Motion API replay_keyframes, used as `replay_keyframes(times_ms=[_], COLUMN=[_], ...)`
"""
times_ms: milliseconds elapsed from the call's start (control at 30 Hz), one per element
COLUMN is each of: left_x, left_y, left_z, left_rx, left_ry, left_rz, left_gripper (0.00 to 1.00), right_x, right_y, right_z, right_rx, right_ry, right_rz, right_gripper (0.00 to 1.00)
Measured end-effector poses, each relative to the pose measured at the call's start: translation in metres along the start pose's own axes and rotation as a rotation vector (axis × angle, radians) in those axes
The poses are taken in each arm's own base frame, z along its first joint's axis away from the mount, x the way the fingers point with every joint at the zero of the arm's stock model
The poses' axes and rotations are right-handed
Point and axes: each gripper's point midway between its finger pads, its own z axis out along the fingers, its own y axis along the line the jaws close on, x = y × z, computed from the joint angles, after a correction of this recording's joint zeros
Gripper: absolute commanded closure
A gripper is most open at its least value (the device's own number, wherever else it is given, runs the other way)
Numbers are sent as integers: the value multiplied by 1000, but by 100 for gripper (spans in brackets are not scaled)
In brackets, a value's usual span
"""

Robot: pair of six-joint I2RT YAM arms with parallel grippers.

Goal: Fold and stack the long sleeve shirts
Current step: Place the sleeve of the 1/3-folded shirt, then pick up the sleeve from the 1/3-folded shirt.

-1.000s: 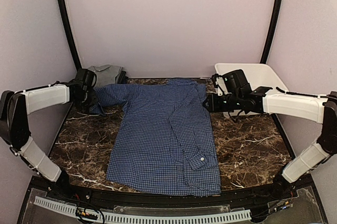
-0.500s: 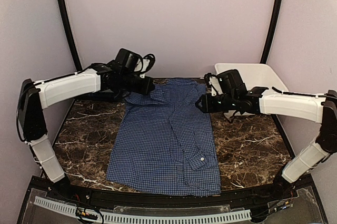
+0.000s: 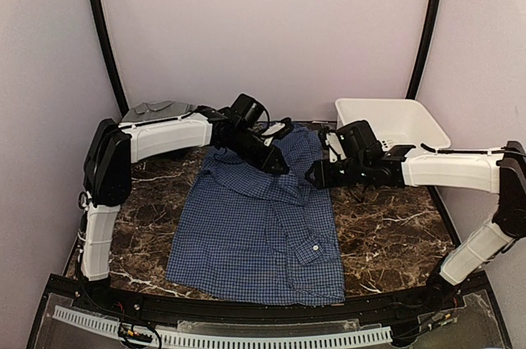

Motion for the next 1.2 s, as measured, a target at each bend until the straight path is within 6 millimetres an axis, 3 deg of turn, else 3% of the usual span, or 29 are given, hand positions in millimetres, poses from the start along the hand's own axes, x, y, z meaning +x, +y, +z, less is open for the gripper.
replay_keyframes(times_ms=[100, 200, 367, 533, 633, 967, 1200], left_x=[-9, -14, -19, -23, -23, 24, 35], left_y=[-5, -4, 12, 32, 47, 89, 107], left_z=[-2, -4, -5, -11, -15, -34, -57], left_rx=[22, 6, -78, -147, -184, -271, -309], left_ry=[-15, -27, -54, -82, -95, -61, -98], left_rz=[9, -19, -80, -148, -182, -341, -421], left_gripper=[56, 46, 46, 47, 47, 49, 50], right_x=[8, 15, 26, 47, 49, 47, 62], right_y=[-1, -3, -8, -19, -21, -22, -8], right_z=[3, 6, 15, 40, 55, 73, 76], right_rx=[6, 11, 24, 70, 86, 148, 201], right_ry=[15, 33, 64, 143, 171, 187, 210], right_rz=[-7, -8, -2, 8, 8, -45, -205], right_gripper=[44, 39, 39, 41, 41, 40, 42])
